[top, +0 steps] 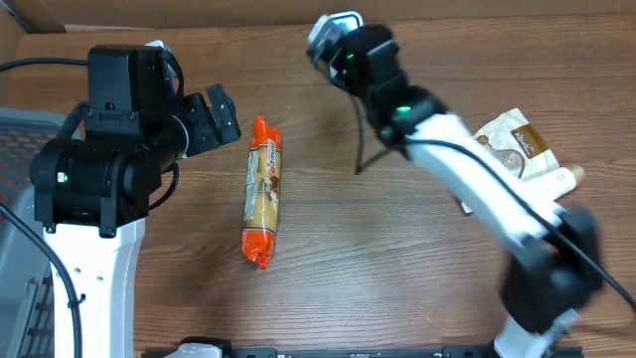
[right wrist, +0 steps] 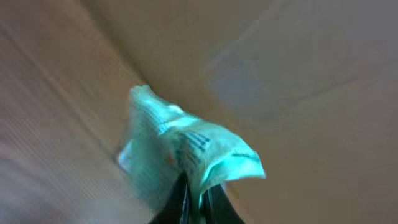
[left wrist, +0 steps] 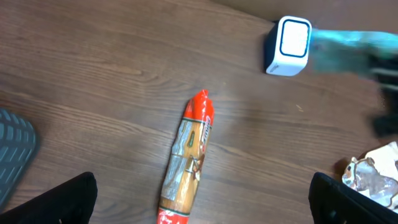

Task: Scan the item barcode
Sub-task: 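Hold the wipes pack barcode in front of the scanner, then carry the wipes pack right and drop it onto the Pantree bag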

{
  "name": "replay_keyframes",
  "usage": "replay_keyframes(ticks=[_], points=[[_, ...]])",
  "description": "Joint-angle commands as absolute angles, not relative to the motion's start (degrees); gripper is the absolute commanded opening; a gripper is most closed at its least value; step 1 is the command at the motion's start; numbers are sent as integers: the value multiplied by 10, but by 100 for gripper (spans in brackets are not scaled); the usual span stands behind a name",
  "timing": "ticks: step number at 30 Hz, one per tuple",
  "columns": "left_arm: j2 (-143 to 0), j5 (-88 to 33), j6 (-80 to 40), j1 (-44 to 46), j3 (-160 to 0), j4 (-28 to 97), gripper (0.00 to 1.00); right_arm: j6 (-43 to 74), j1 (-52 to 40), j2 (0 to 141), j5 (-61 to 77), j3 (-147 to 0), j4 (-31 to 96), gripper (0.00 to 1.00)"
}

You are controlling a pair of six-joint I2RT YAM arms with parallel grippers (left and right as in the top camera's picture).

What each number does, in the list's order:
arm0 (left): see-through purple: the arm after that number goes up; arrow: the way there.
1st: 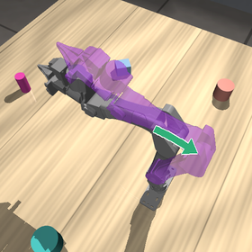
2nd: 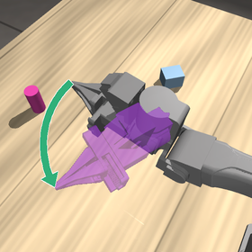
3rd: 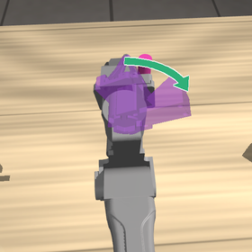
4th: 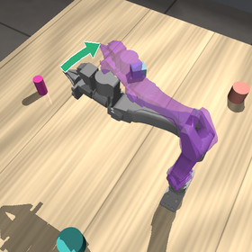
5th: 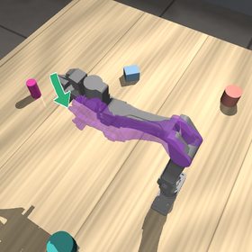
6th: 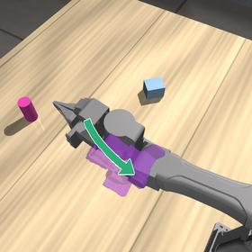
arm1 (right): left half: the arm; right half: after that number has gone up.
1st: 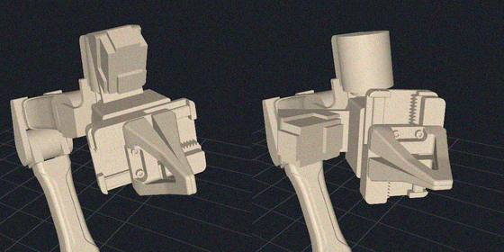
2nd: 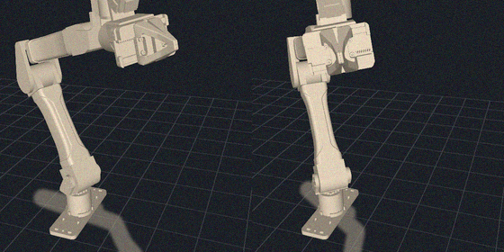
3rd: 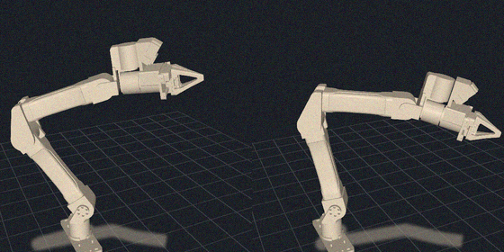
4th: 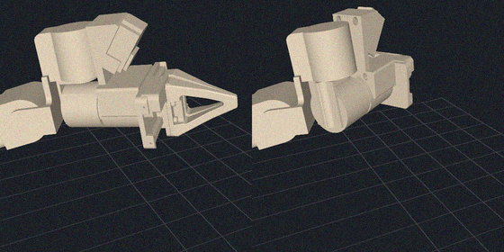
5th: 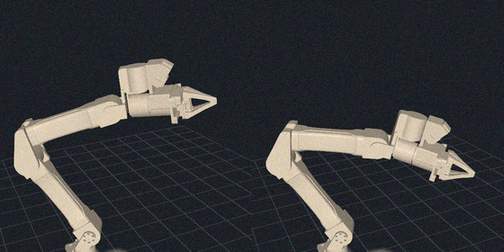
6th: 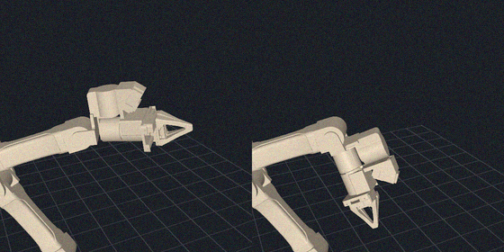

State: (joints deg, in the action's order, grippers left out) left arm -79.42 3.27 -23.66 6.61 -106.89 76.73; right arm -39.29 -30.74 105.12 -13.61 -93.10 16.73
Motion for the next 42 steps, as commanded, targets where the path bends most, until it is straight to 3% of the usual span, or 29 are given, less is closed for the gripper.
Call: replay_keyframes(ticks=[1, 5, 12, 17, 24, 28, 40, 42], points=[[-795, 36, -240, 64, -1078, 767, 99, -201, -270, 914, 132, -941, 278, 4], [-795, 36, -240, 64, -1078, 767, 99, -109, -220, 827, 249, -941, 390, 4], [-795, 36, -240, 64, -1078, 767, 100, 51, -68, 741, 258, -941, 548, 4], [-795, 36, -240, 64, -1078, 767, 100, 58, 64, 763, 258, -929, 616, 4], [-795, 36, -240, 64, -1078, 767, 100, 62, 181, 861, 286, -862, 618, 4], [-795, 36, -240, 64, -1078, 767, 100, 62, 203, 925, 307, -834, 613, 4], [-795, 36, -240, 64, -1078, 767, 100, 62, 204, 1010, 171, -807, 592, 4], [-795, 36, -240, 64, -1078, 767, 100, 62, 204, 1010, 157, -807, 597, 11]])
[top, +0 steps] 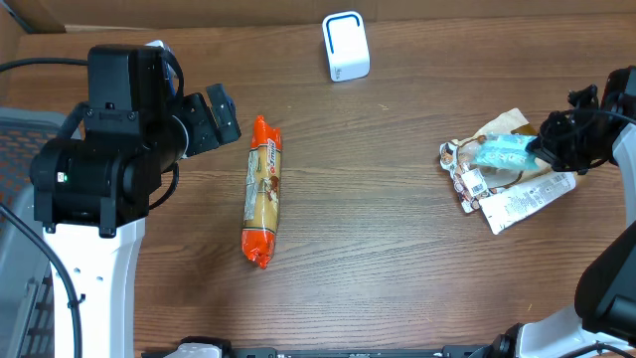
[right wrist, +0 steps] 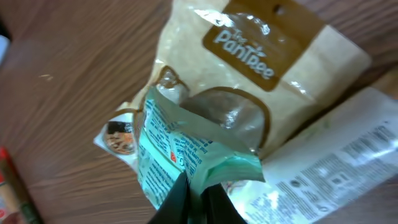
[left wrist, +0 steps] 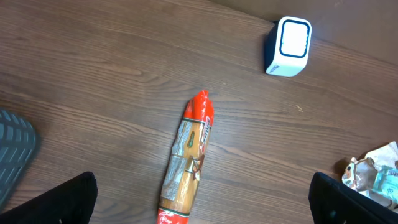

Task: Scan the item barcode
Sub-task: 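Carry the wipes pack right and drop it onto the Pantree bag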

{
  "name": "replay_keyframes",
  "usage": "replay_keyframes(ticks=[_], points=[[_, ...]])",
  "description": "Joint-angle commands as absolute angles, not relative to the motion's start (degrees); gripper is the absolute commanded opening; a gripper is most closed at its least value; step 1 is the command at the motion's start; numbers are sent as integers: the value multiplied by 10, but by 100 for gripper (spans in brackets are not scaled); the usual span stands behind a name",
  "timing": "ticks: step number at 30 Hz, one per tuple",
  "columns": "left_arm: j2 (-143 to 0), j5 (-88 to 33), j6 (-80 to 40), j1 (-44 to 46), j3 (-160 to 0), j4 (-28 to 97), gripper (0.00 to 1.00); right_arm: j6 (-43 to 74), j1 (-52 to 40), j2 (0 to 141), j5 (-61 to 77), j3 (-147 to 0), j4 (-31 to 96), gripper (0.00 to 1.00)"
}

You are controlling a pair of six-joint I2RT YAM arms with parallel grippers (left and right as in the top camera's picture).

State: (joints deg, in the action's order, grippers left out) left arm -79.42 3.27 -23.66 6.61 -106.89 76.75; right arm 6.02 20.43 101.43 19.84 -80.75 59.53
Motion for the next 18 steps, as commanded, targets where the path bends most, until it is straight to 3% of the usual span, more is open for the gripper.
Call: replay_keyframes(ticks=[1, 2, 5, 12, 16, 18], points=[[-795, 36, -240, 64, -1078, 767, 100, 62, 204, 1010, 152, -807, 601, 21], [-795, 36, -240, 64, -1078, 767, 99, 62, 204, 1010, 149, -807, 606, 32], [-795, 36, -240, 64, -1078, 767, 99, 62, 204, 1009, 150, -808, 618, 41], [-795, 36, -240, 64, -1078, 767, 100, 43, 184, 999, 141, -881, 718, 42], [-795, 36, -240, 64, -1078, 767, 99, 43, 167, 983, 131, -941, 766, 48], [-795, 36, -240, 64, -1078, 767, 100, 47, 157, 978, 159, -969, 784, 57]])
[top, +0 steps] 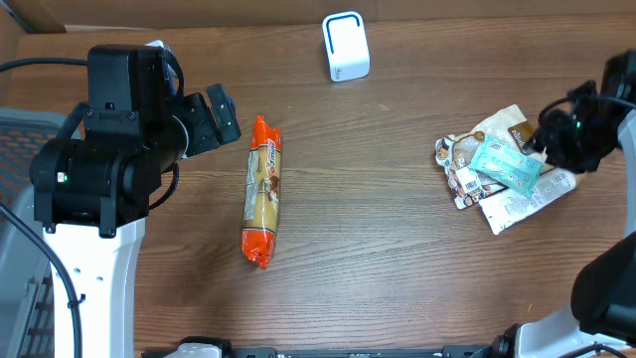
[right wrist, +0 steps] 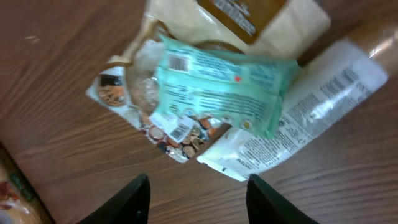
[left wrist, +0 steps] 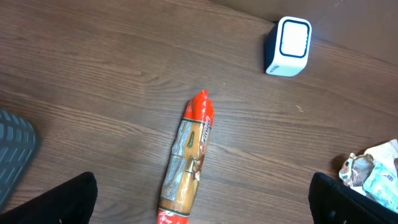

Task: Scan the item barcode
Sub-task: 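Carry the wipes pack right and drop it onto the Pantree bag, then move the right gripper left toward the red-capped pasta pack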

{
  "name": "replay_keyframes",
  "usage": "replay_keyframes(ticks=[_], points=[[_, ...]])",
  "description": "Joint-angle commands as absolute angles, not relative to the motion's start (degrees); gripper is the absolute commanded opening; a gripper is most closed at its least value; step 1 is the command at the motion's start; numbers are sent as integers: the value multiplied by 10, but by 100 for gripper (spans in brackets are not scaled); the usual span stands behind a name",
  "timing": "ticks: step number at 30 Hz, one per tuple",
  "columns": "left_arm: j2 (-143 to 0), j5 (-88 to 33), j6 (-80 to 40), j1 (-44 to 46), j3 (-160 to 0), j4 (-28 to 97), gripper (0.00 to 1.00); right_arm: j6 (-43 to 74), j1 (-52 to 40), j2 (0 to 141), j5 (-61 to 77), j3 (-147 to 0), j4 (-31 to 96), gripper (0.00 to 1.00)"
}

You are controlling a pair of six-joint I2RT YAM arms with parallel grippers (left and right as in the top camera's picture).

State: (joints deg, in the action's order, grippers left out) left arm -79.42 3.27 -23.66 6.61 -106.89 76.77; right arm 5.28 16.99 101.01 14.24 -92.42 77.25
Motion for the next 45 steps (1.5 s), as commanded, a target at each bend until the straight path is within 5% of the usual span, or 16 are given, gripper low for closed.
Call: replay_keyframes(ticks=[1, 3, 8, 19, 24, 45], points=[[-795, 36, -240, 64, -1078, 767, 100, 47, 152, 976, 192, -981, 794, 66], [-795, 36, -240, 64, -1078, 767, 100, 47, 137, 976, 272, -994, 812, 84], [-795, 36, -240, 64, -1078, 767, 99, 45, 64, 977, 336, -985, 811, 100], [-795, 36, -240, 64, -1078, 767, 100, 55, -169, 986, 344, -985, 698, 100], [-795, 36, -240, 64, -1078, 767, 100, 154, -248, 995, 246, -985, 650, 100], [-795, 36, -240, 64, -1078, 767, 99, 183, -321, 1039, 242, -985, 601, 100]])
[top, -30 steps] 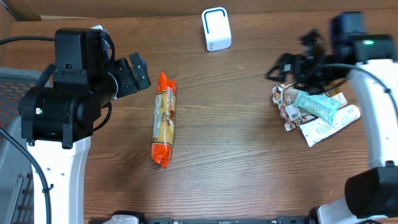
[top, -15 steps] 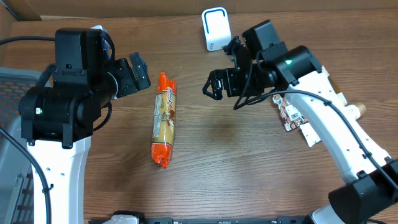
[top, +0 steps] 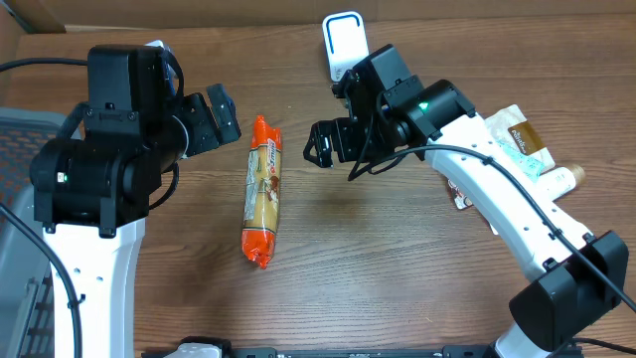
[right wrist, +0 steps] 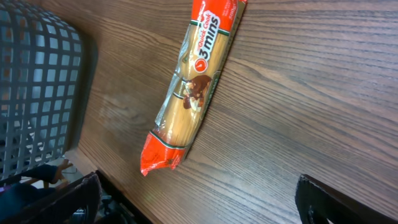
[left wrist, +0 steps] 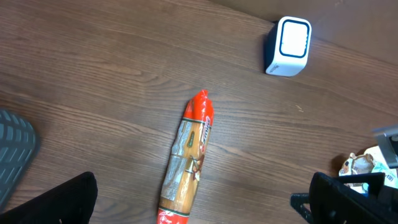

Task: Scan the item barcode
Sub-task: 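Move the right gripper left toward the red-capped pasta pack, then lower the right gripper and grasp the pasta pack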

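A long packet with orange-red ends (top: 263,189) lies lengthwise on the wooden table, left of centre; it also shows in the wrist views (left wrist: 186,158) (right wrist: 196,84). The white barcode scanner (top: 345,45) (left wrist: 287,45) stands at the back edge. My right gripper (top: 319,146) (right wrist: 205,205) hangs open and empty just right of the packet's far end. On the packet's left side, my left gripper (top: 224,116) (left wrist: 203,190) is open and empty, set back from it.
A pile of packets (top: 517,149) with a teal one on top lies at the right, behind my right arm. A grey mesh basket (right wrist: 31,93) (left wrist: 12,146) stands off the table's left edge. A cardboard wall runs along the back.
My right gripper was open over the pile at the right, with the teal packet lying on it. It is now at the middle of the table beside the orange-ended packet, still open. The left arm is unchanged.
My right gripper held the teal packet up by the scanner at the back. Then it held it over the pile at the right. Then the teal packet lay on the pile and the gripper was open. Now the gripper is beside the orange-ended packet.
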{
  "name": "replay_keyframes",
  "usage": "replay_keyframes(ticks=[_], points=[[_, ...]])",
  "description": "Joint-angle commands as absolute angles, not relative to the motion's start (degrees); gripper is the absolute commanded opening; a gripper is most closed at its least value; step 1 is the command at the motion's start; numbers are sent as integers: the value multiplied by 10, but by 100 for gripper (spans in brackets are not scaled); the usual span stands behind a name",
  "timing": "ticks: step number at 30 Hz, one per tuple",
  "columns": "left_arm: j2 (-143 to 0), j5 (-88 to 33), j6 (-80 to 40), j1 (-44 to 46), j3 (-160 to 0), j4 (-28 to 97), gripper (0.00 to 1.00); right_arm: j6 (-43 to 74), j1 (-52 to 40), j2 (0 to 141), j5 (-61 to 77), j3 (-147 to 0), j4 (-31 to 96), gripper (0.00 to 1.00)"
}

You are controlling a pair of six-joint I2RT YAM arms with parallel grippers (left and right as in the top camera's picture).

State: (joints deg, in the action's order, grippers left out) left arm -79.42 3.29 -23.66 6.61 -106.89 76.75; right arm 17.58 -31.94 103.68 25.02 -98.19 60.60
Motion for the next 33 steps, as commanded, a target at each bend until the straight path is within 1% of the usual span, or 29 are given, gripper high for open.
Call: replay_keyframes(ticks=[1, 8, 14, 16, 17, 23, 27, 33], points=[[-795, 36, -240, 64, -1078, 767, 100, 188, -321, 1040, 237, -985, 601, 100], [-795, 36, -240, 64, -1078, 767, 100, 213, -334, 1072, 232, -985, 583, 96], [-795, 36, -240, 64, -1078, 767, 99, 243, -368, 1112, 228, -985, 536, 95], [-795, 36, -240, 64, -1078, 767, 100, 258, -382, 1128, 227, -985, 515, 94], [-795, 36, -240, 64, -1078, 767, 100, 261, -390, 1137, 225, -985, 503, 92], [-795, 36, -240, 64, -1078, 767, 99, 329, -432, 1192, 158, -985, 441, 90], [-795, 36, -240, 64, -1078, 767, 99, 340, -459, 1226, 123, -985, 411, 88], [-795, 36, -240, 64, -1078, 767, 100, 361, -482, 1256, 83, -985, 402, 87]])
